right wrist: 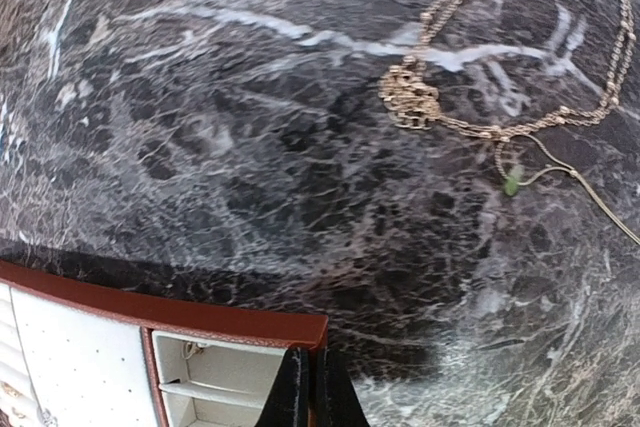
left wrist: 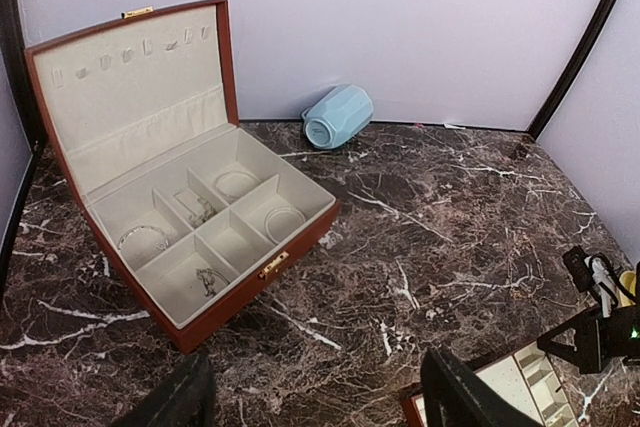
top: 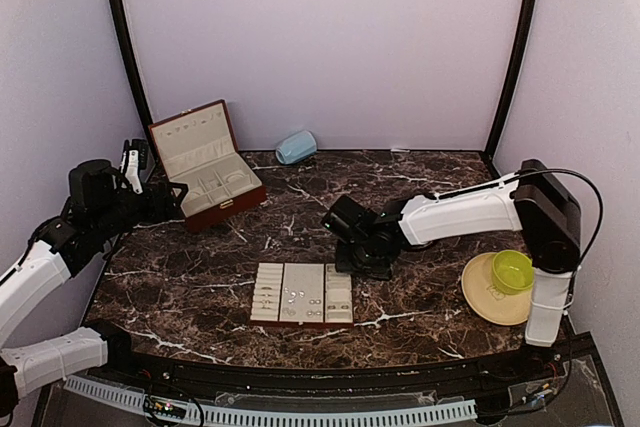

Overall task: Organize the mixed jewelry
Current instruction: Move to the center of the board in the compartment layer, then pick up the necklace from the center of the board.

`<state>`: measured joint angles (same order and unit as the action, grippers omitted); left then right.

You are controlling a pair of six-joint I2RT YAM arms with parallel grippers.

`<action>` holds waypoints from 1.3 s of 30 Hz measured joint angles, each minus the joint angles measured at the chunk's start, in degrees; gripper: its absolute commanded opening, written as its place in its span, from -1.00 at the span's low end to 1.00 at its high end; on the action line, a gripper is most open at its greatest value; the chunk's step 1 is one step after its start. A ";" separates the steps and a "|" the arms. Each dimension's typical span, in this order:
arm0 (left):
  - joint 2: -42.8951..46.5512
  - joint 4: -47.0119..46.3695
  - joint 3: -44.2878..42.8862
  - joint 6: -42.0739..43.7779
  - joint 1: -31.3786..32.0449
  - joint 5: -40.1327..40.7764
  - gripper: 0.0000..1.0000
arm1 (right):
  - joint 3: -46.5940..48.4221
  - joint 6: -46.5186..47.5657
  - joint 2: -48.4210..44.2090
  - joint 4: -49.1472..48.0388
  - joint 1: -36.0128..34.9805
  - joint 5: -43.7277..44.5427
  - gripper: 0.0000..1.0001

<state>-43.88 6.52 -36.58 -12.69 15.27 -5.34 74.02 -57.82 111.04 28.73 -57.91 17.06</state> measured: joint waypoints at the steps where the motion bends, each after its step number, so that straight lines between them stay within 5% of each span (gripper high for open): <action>1: 0.09 0.04 0.00 0.00 0.00 0.02 0.47 | -0.39 -0.85 -0.24 -0.09 0.22 0.07 -1.00; 3: 0.13 0.04 0.02 0.00 0.00 0.02 0.47 | -0.92 -1.97 -0.61 -0.46 0.46 0.20 -0.98; 6: 0.13 0.04 0.04 0.00 0.00 0.07 0.48 | -1.51 -2.67 -1.03 -0.70 0.59 0.72 -0.21; 10: 0.07 0.04 0.07 0.00 0.00 0.55 0.56 | -3.93 -1.68 -3.08 -1.73 0.74 2.01 0.11; 23: -4.76 0.04 0.07 -0.39 -3.52 3.06 0.86 | -8.26 11.23 -20.33 -5.57 6.56 9.20 0.23; 33: -8.41 -0.63 -6.60 2.36 -4.87 8.74 0.98 | -17.66 17.14 -23.63 -4.35 23.17 5.38 0.15; 39: -13.44 -2.32 -11.69 4.79 -5.84 10.14 0.98 | -17.64 18.32 -22.43 -2.01 26.56 4.48 -0.01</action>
<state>-57.32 4.21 -48.27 -7.90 9.43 4.80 56.38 -39.51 88.62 26.72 -31.35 21.54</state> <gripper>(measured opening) 0.989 0.544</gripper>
